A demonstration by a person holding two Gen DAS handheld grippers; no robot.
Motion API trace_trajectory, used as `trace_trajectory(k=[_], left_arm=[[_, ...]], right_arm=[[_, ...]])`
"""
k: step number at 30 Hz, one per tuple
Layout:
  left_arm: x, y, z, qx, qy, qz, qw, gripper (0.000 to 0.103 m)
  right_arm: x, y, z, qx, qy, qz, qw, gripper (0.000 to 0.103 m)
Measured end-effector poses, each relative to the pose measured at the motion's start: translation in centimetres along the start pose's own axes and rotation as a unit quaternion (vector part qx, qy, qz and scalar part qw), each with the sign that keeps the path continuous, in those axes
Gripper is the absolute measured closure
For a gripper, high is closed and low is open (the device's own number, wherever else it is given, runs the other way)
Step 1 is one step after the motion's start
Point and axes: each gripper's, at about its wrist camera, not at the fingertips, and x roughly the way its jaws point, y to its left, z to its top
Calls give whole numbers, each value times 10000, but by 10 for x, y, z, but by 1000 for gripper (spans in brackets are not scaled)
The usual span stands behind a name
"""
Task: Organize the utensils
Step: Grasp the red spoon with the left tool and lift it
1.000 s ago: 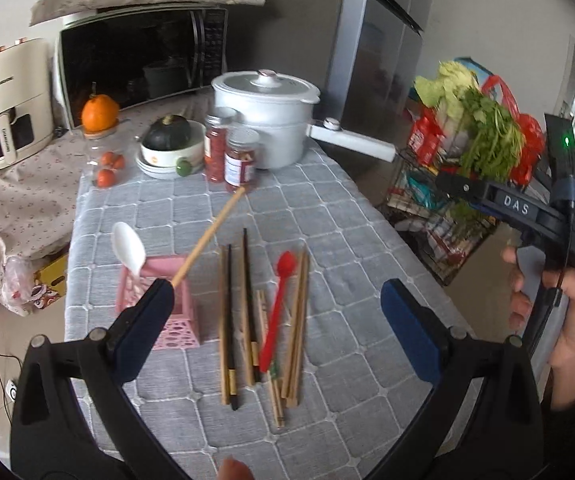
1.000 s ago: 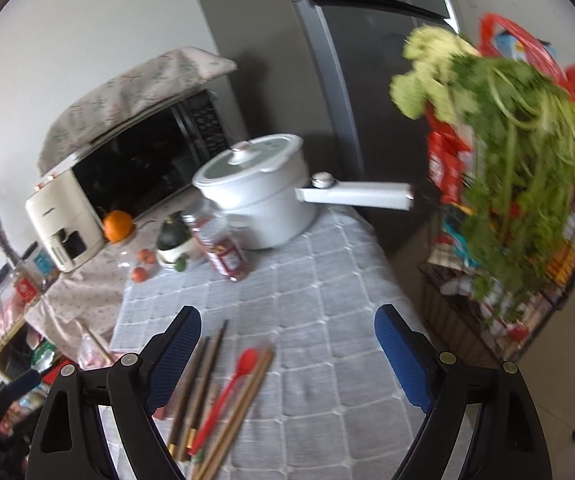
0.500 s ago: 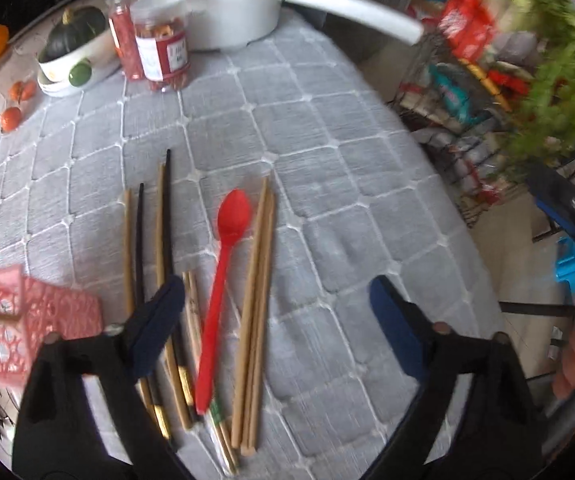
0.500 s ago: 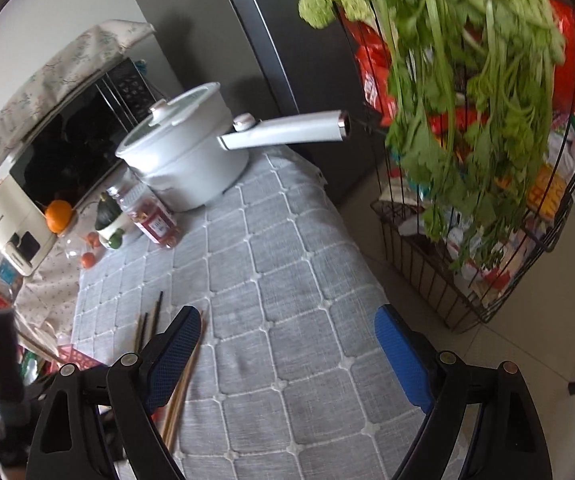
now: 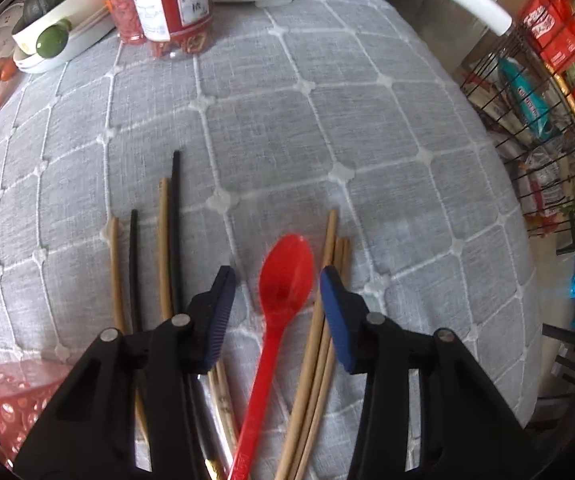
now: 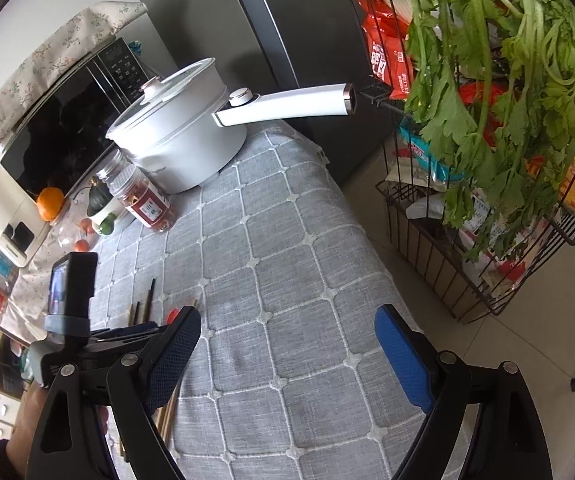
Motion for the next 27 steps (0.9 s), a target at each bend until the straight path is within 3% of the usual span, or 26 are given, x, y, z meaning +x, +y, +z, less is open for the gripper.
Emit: trace_trajectory(k=[2,4,12,19,27], left_arm=[[0,0,2,-3,10,-31,10000,59],[1,-1,4,35,12,-100,9999,74],[-2,-12,-2,232,-142,18,9996,74],[-57,-19,-19,381,-818,-99,9959,74],[-137,-4,-57,615,-1776,-406,9813,74]], right_arm=[[1,3,0,-36,22,28,10000,13],[1,4,0,-66,24,26,10000,13],[2,3,-2,-30,49,-2,10000,13],[5,-2,-4,193,158,77,9997,13],[7,8,-12,210,265,47,9994,13]])
